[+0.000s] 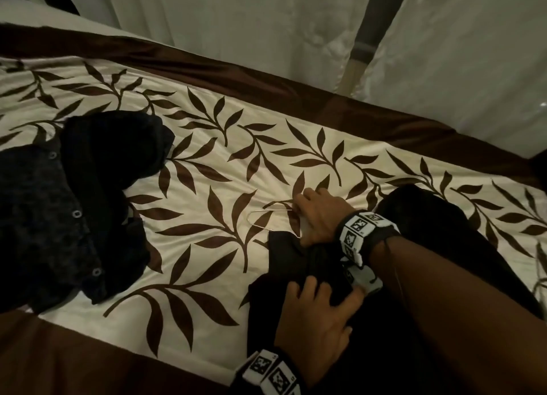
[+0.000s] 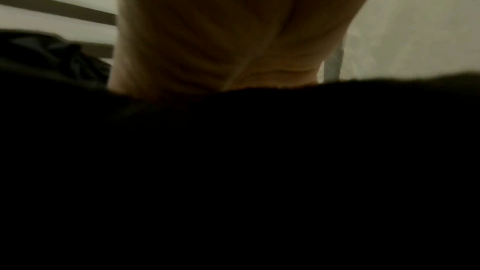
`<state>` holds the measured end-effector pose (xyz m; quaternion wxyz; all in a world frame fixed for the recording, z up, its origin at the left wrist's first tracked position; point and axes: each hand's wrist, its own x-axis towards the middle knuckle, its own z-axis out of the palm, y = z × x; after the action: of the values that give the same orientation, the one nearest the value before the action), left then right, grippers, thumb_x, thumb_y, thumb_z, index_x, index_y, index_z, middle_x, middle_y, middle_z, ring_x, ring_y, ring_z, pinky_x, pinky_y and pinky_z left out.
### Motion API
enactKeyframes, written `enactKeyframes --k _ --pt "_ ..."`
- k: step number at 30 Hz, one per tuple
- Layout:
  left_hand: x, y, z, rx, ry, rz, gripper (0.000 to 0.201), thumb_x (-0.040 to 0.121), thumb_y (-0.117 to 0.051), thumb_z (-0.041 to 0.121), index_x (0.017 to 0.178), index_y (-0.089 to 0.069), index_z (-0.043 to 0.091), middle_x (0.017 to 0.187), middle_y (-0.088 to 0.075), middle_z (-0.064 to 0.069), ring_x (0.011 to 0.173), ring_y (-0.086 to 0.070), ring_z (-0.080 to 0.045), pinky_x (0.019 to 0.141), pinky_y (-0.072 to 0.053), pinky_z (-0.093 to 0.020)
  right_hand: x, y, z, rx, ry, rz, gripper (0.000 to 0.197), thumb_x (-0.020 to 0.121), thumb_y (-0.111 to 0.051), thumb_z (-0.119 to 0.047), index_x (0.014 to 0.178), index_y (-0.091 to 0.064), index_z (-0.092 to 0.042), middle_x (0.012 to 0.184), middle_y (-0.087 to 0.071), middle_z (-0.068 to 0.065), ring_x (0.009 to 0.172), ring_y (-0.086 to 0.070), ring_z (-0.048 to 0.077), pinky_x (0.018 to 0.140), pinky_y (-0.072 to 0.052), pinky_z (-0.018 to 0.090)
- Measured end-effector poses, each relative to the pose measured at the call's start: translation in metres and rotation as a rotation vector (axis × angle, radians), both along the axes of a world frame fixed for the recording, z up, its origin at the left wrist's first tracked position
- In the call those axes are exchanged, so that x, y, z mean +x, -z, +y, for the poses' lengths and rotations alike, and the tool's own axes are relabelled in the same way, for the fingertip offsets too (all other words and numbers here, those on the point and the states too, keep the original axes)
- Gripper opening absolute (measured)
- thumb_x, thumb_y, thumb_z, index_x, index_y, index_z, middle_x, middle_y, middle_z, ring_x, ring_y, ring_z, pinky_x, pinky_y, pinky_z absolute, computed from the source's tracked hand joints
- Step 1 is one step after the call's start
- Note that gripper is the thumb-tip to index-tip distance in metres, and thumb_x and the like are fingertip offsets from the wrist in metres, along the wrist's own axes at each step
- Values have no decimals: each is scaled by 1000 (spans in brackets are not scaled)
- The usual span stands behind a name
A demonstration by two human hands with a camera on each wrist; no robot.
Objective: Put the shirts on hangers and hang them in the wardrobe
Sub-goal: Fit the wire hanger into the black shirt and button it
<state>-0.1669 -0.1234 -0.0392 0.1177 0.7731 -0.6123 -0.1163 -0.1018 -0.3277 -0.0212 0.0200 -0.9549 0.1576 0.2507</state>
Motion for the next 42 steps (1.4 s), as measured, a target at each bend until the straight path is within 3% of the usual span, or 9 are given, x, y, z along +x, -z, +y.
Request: enactKeyframes --k 3,9,15,18,26,31,35,38,42 --pt "2 -2 -1 33 -36 -22 72 66 -68 63 129 -48 36 90 -69 1 84 -62 -24 63 -51 -42 2 -13 -3 -123 -48 -47 84 72 -68 -65 138 -37 -24 139 -42 5 124 -43 30 95 -45 50" --pt "12 1 -9 71 -98 -31 61 60 -77 58 112 -65 28 83 -71 4 80 -64 -23 60 -51 -39 7 -39 -23 -124 106 -216 22 98 -50 -29 113 -62 -18 108 -63 7 96 -59 26 82 -54 42" --pt "23 0 -8 46 -155 7 44 92 -57 46 131 -54 26 118 -64 -1 109 -56 -27 82 -45 -40 -17 -19 -49 -25 491 -52 58 79 -76 -51 120 -59 -14 121 -60 8 111 -58 25 92 -52 37" --pt "35 3 -2 -7 -220 65 37 88 -64 44 120 -63 26 102 -69 1 90 -60 -21 67 -43 -31 -31 -1 -56 29 584 -32 80 73 -81 -53 133 -48 -13 136 -50 14 124 -51 30 102 -49 44" --pt "35 15 -2 -170 -207 116 37 66 -83 44 98 -71 29 74 -65 9 63 -56 -10 50 -37 -20 -22 10 -54 69 509 -106 65 81 -77 -39 132 -44 -15 126 -59 12 114 -59 29 96 -51 42" --pt "37 24 3 -241 -194 139 25 82 -63 44 101 -70 29 77 -65 10 65 -56 -10 50 -45 -21 -29 2 -59 -150 379 -321 25 94 -59 -30 114 -60 -16 109 -66 7 100 -63 27 87 -54 44" --pt "43 6 -2 -184 -247 253 36 92 -38 44 101 -69 30 86 -65 9 75 -56 -10 62 -50 -28 -28 -32 -88 202 719 -791 9 96 -57 -21 101 -62 -15 94 -69 6 87 -67 24 82 -56 44" --pt "60 -10 -15 -224 -412 450 23 99 -47 38 113 -63 28 104 -63 8 96 -55 -7 87 -48 -29 -37 -83 -112 656 891 -1083 7 98 -51 -9 98 -58 -11 80 -67 11 68 -67 23 73 -58 44" --pt "95 -39 -38 -392 -710 583 18 97 -58 22 111 -68 17 104 -67 3 97 -60 -13 89 -48 -32 -77 -164 -115 1055 940 -1380 19 99 -47 -4 88 -58 -14 65 -59 3 61 -57 17 65 -52 34"
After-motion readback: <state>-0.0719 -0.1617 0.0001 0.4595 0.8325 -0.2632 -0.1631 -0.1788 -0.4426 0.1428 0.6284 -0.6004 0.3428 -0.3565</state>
